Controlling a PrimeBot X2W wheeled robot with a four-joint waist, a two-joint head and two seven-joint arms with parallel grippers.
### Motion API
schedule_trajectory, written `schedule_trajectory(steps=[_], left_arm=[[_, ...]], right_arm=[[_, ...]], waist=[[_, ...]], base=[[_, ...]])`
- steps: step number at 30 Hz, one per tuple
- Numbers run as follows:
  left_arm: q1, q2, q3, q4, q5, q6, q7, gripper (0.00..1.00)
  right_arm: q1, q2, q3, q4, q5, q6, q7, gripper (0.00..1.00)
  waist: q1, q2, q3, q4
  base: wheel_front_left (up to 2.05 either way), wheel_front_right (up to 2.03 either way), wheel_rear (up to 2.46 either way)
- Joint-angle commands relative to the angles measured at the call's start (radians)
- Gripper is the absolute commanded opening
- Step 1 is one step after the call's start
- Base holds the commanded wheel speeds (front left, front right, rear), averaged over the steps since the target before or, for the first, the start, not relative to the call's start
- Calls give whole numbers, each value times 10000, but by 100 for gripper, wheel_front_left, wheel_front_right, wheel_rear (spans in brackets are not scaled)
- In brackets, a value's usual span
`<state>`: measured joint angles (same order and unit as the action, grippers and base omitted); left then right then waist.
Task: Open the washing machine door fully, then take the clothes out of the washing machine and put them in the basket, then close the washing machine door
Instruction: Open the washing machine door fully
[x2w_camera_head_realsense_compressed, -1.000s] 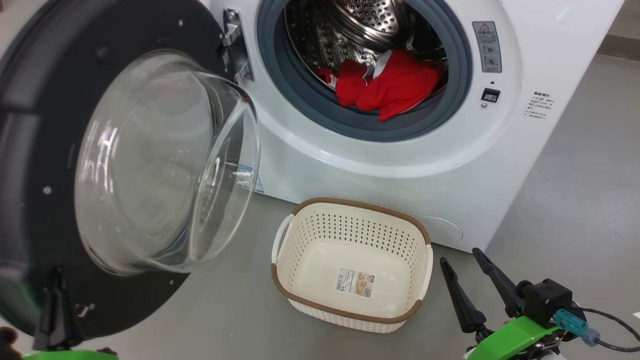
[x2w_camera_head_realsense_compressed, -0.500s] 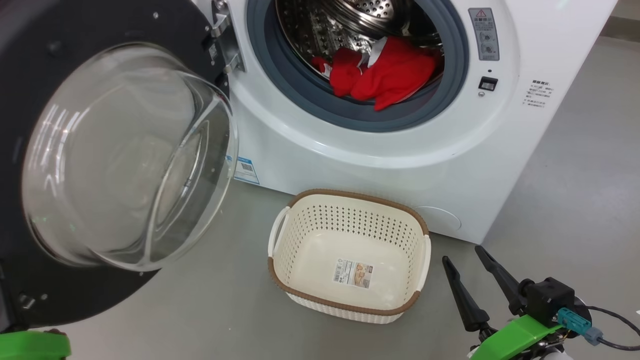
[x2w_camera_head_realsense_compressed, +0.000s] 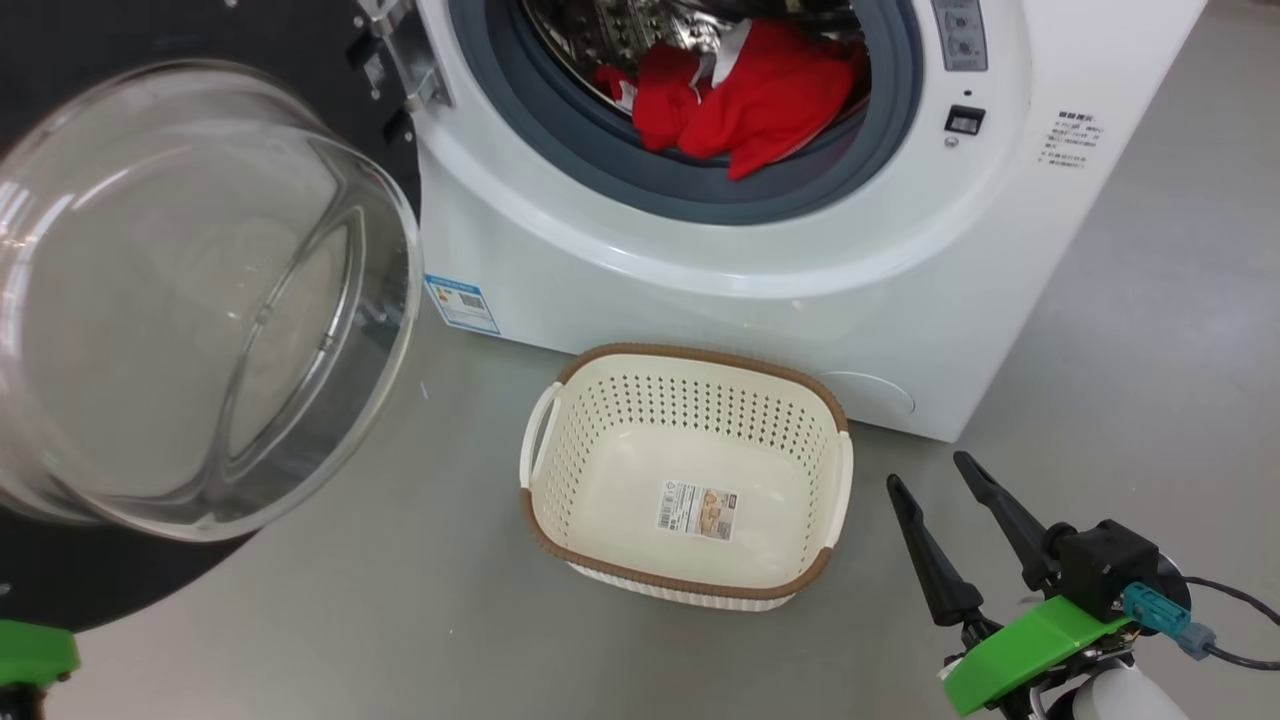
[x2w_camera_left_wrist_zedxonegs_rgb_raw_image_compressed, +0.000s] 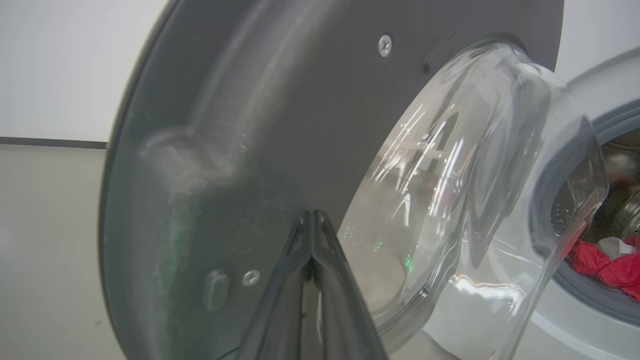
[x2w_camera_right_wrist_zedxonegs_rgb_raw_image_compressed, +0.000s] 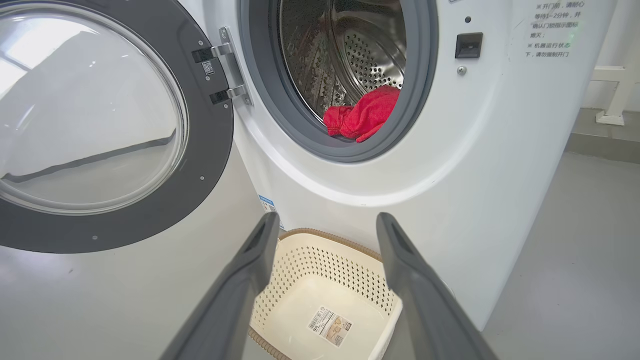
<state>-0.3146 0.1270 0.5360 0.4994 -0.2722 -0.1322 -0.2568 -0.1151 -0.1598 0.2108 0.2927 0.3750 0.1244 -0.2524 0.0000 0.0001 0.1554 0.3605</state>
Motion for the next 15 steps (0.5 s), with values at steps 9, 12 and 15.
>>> schedule_trajectory(steps=[9,12,15], left_arm=[[-920,1061,901,562,467,16,-49,0],[-1104,1159,1200,782,606,16,-49,0],[-1203,1237,1310,917,679,16,-49,0]], right_arm=[[-533,-153,241,-252,-161,63,-93,100],[-590,-145,247,-246,-171,63,-93,100],[-615,-143,250,-241,-172,63,-93,100]], waist=[[0,-1,468,-200],[0,-1,543,-233],[0,-1,572,-248]], base=[[0,0,0],[0,0,0],[0,0,0]])
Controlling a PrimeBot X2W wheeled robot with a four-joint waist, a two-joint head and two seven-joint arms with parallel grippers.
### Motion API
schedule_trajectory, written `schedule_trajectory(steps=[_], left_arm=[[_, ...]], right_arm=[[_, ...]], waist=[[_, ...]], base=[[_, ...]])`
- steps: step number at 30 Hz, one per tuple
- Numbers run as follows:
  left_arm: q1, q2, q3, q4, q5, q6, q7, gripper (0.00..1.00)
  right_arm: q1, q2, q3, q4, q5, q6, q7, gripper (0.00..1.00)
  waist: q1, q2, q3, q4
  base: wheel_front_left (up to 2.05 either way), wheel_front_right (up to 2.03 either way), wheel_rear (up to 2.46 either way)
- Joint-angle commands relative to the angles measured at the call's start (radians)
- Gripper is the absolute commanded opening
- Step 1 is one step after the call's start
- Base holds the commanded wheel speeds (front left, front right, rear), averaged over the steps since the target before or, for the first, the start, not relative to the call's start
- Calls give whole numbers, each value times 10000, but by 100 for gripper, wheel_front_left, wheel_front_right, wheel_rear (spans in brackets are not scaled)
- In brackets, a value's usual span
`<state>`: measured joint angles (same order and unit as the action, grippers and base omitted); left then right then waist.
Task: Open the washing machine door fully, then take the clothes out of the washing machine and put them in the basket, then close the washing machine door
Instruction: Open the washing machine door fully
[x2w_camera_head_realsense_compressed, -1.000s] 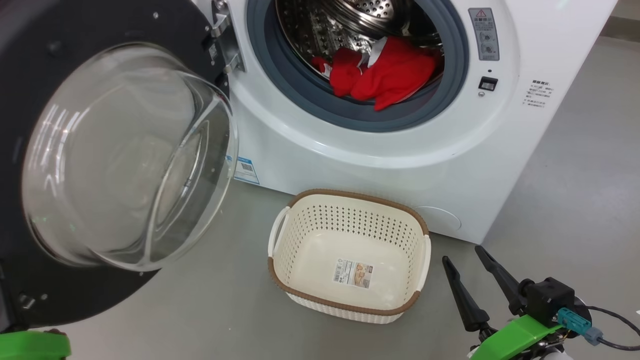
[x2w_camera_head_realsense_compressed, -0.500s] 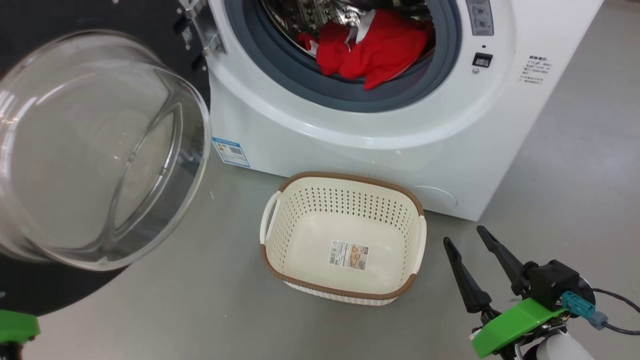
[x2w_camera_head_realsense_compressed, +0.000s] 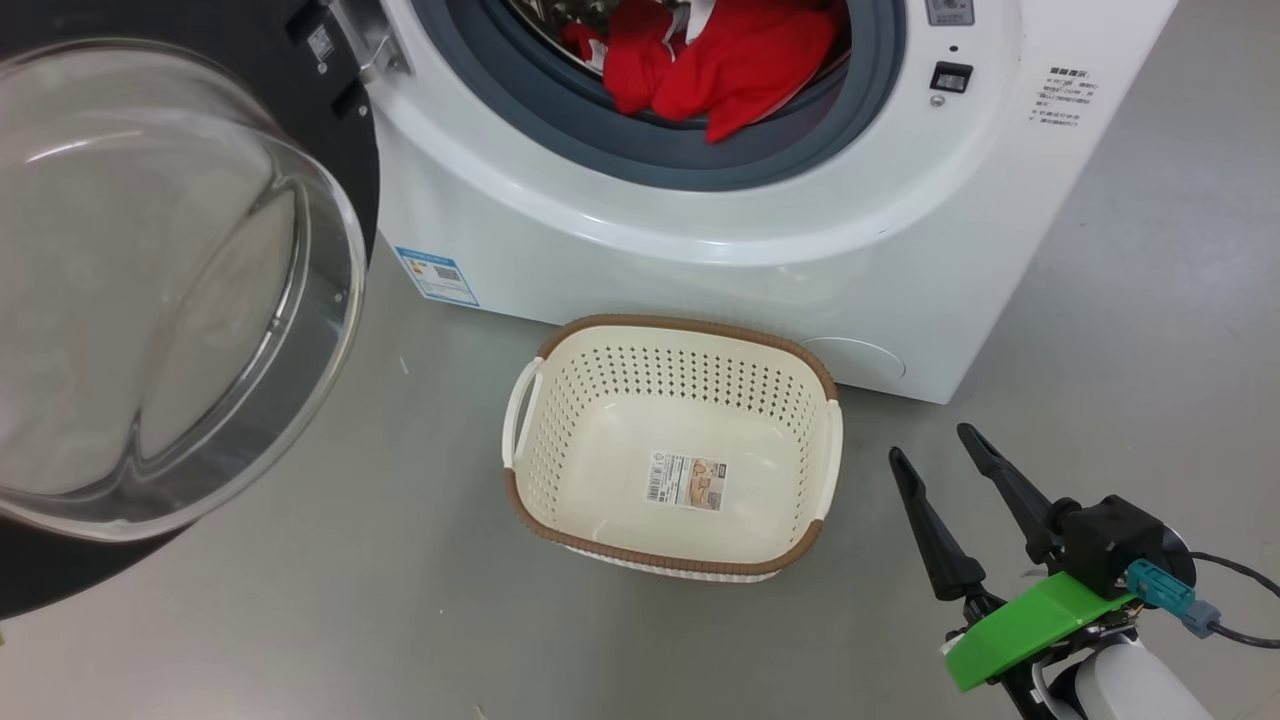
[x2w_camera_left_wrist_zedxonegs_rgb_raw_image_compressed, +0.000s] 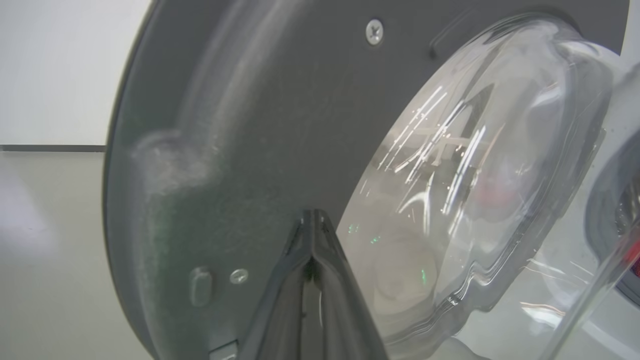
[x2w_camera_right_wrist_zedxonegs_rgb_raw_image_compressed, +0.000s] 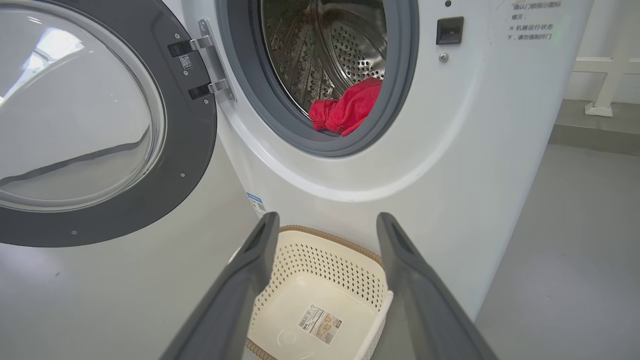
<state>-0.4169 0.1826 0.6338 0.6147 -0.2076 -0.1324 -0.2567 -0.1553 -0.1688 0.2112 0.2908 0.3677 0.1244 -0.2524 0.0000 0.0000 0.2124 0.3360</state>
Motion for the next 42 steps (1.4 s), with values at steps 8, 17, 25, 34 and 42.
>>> schedule_trajectory(steps=[8,17,25,34,42], left_arm=[[-470,1030,363,309,283,18,-51,0],[-239,1034,-41,475,-150,18,-51,0],[608,704,-799,-139,-371,18,-51,10],[1763,147,-1366,-1469,-745,18,-51,100],[2506,-261,-2190,-2653,-1049,17,-51,100]], right_arm=[[-269,-35,189,-195,-111,63,-93,100],[-189,28,188,-134,-96,63,-93,100],[-80,105,200,-111,-62,63,-93,100],[90,193,121,-145,-24,63,-93,100],[206,252,-15,-223,-26,63,-93,100]], waist=[[0,0,49,46],[0,0,-232,123],[0,0,-556,170],[0,0,-836,110],[0,0,-915,-103]], base=[[0,0,0],[0,0,0],[0,0,0],[0,0,0],[0,0,0]])
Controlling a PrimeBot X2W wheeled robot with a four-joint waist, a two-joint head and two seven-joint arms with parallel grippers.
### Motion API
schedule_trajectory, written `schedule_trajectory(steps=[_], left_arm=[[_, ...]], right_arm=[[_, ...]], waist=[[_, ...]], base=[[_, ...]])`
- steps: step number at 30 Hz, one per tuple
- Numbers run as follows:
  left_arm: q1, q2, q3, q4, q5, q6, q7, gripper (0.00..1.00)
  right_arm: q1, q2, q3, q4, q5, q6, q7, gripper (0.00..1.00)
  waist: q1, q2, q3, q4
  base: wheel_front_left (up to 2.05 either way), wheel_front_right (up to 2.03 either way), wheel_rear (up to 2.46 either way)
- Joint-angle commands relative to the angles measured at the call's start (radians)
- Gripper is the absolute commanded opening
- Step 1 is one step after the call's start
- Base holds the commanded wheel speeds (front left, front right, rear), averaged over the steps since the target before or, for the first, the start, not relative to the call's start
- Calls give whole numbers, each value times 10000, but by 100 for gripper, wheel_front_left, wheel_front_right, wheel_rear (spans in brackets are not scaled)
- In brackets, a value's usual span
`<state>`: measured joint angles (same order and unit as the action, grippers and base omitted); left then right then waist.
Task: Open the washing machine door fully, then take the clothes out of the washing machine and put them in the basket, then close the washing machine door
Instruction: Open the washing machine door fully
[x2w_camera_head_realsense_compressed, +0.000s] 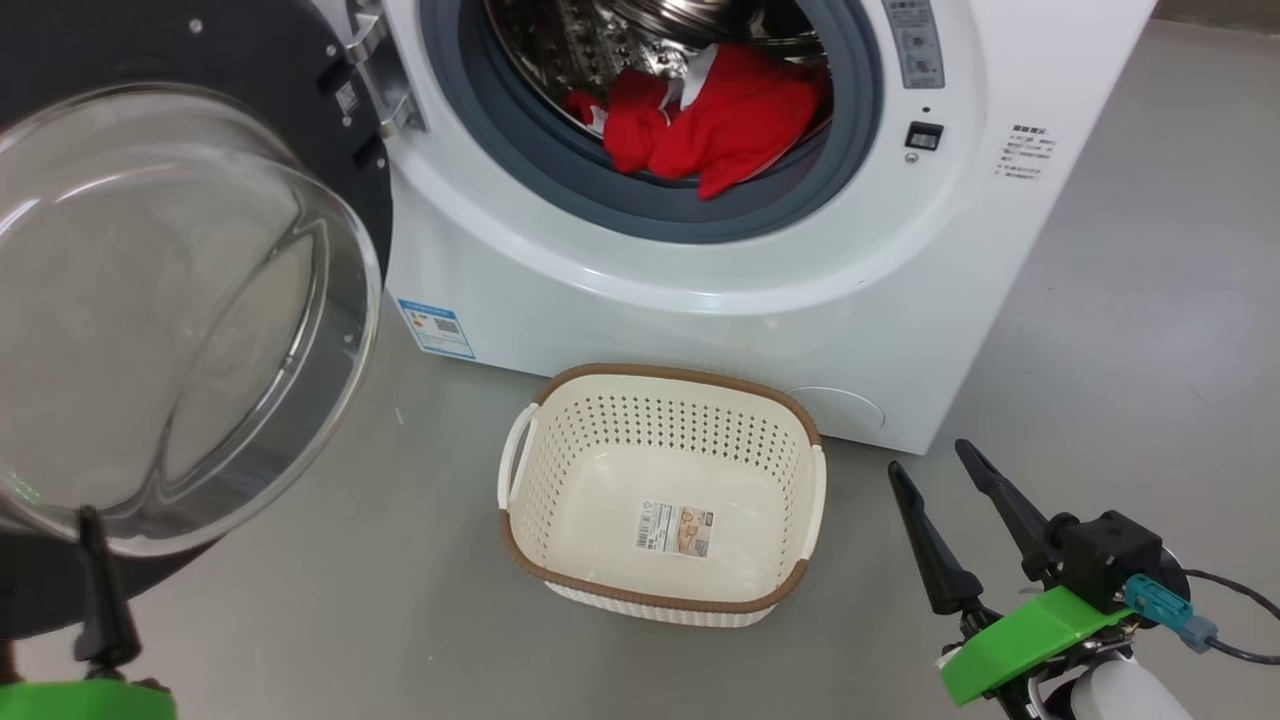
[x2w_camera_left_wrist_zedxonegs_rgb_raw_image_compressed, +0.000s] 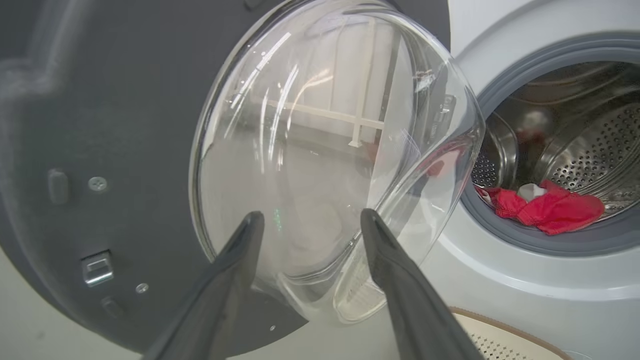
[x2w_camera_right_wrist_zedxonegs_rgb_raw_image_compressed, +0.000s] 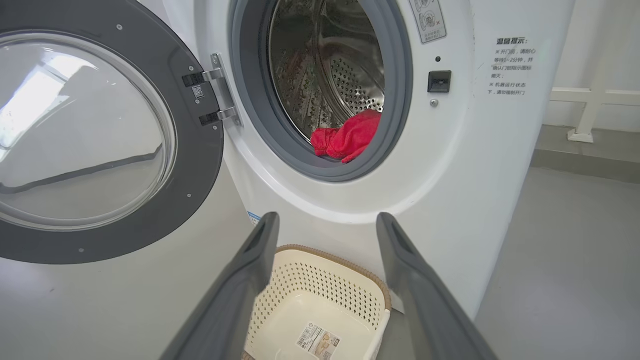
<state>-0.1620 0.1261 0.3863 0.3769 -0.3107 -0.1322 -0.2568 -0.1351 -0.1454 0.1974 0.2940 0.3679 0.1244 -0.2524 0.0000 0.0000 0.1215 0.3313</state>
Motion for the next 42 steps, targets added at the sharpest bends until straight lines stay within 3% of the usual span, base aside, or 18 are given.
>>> schedule_trajectory(steps=[1,16,28,42], left_arm=[[57,278,125,-437,-41,16,-49,100],[1093,364,-1894,-2203,-787,15,-49,100],[1610,219,-2382,-2846,-950,15,-49,100],[1887,130,-2685,-3055,-836,15,-49,100]], right_arm=[[10,31,85,-262,-29,63,-93,100],[146,182,-628,-474,-127,63,-93,100],[340,290,-1013,-609,-155,63,-93,100],[492,378,-1310,-655,-134,63,-93,100]], waist=[[0,0,-7,-105],[0,0,-2,-1498],[0,0,-10,-2762],[0,0,-131,-3744]], base=[[0,0,0],[0,0,0],[0,0,0],[0,0,0]])
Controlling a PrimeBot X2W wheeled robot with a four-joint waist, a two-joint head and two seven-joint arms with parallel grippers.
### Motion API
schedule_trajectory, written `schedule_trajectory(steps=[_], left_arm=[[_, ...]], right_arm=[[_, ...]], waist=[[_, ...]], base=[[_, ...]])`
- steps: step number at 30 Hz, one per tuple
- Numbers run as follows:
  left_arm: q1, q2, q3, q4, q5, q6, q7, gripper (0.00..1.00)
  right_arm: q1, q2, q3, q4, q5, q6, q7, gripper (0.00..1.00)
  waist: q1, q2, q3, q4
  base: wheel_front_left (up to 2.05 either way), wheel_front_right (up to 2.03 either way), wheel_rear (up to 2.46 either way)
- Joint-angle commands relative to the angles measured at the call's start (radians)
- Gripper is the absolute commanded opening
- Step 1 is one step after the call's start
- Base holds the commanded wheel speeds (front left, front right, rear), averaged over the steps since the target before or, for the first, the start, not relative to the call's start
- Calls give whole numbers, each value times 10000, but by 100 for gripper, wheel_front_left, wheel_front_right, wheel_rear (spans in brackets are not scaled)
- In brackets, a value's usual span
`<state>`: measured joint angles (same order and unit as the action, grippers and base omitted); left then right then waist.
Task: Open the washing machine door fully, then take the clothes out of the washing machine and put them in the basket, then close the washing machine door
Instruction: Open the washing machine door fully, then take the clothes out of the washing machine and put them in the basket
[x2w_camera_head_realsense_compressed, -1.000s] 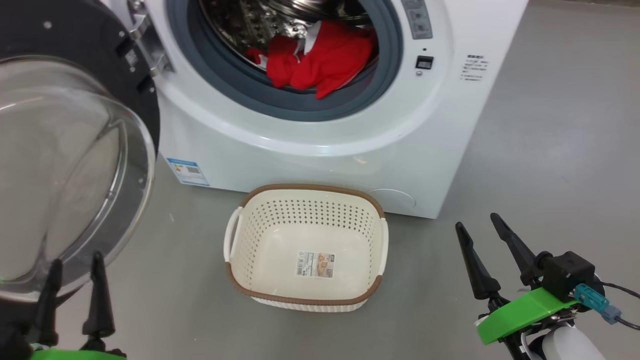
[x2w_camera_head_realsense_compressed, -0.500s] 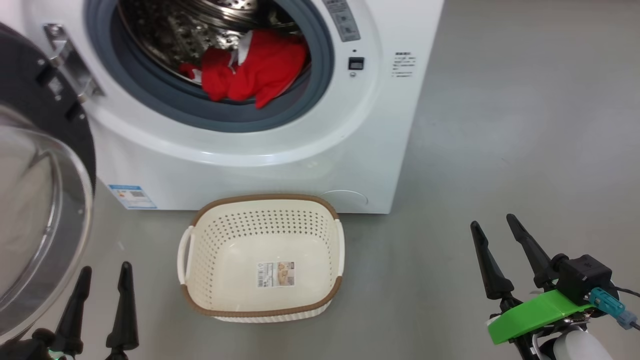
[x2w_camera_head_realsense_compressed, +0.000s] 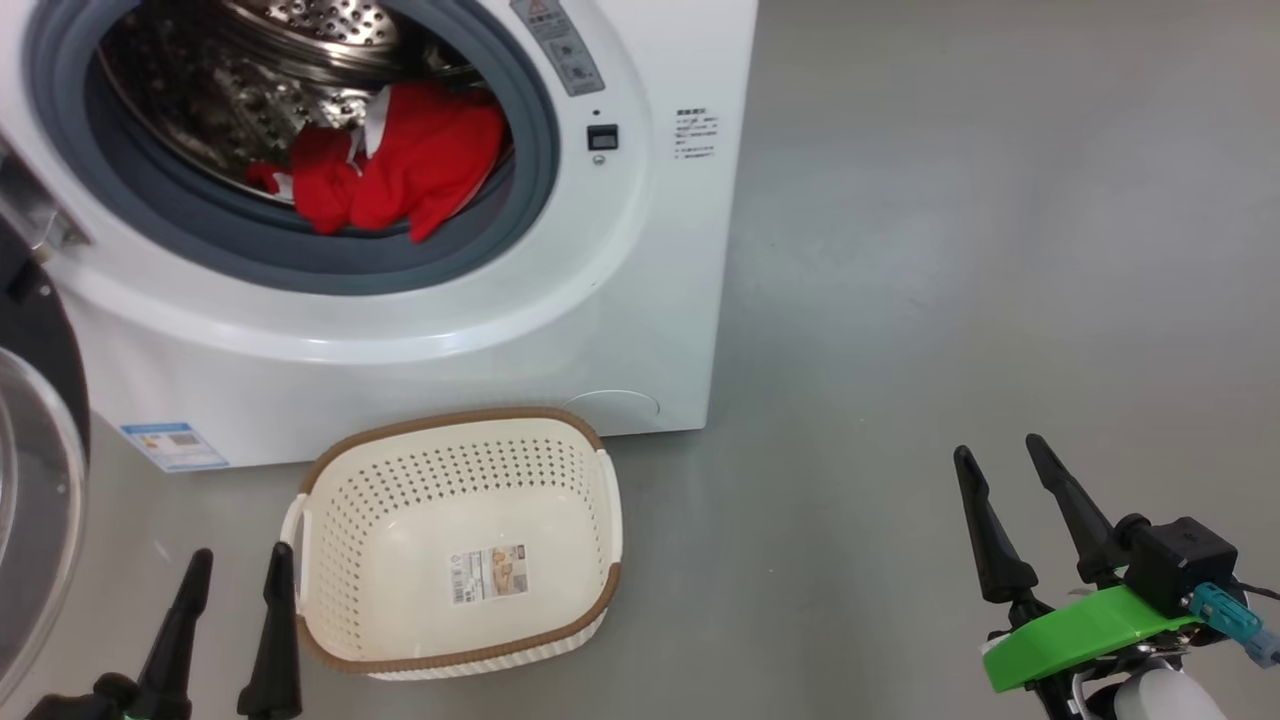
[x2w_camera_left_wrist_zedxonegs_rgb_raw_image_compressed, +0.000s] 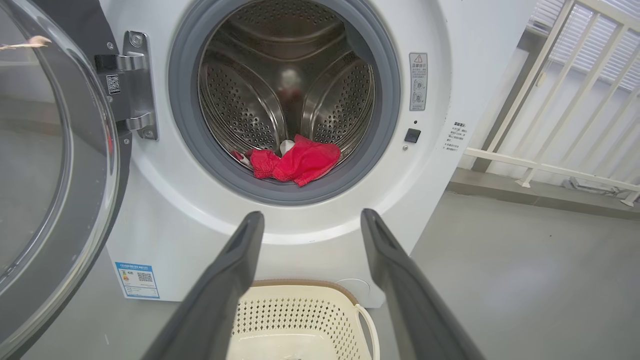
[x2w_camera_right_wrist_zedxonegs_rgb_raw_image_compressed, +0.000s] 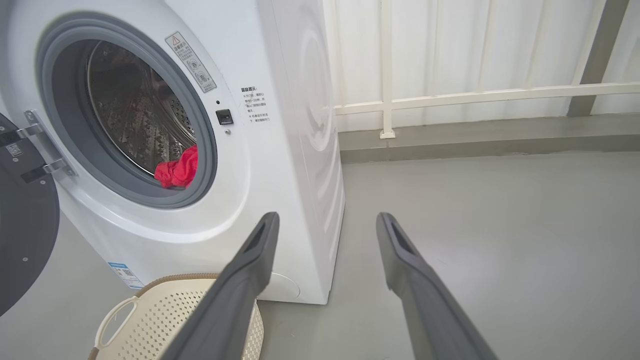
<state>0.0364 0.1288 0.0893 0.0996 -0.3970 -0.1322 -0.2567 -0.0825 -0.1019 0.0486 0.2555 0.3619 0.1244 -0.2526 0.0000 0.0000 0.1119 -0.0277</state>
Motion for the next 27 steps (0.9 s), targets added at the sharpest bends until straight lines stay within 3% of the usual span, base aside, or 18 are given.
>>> schedule_trajectory(steps=[1,27], left_arm=[[-96,103,285,-282,27,15,-51,100],[-45,175,101,-387,121,15,-51,100]], right_arm=[[-35,-58,178,-269,-74,63,-92,100],[86,49,-173,-404,-106,63,-92,100]], waist=[[0,0,-35,-154],[0,0,-95,-484]], base=[[0,0,0],[0,0,0]])
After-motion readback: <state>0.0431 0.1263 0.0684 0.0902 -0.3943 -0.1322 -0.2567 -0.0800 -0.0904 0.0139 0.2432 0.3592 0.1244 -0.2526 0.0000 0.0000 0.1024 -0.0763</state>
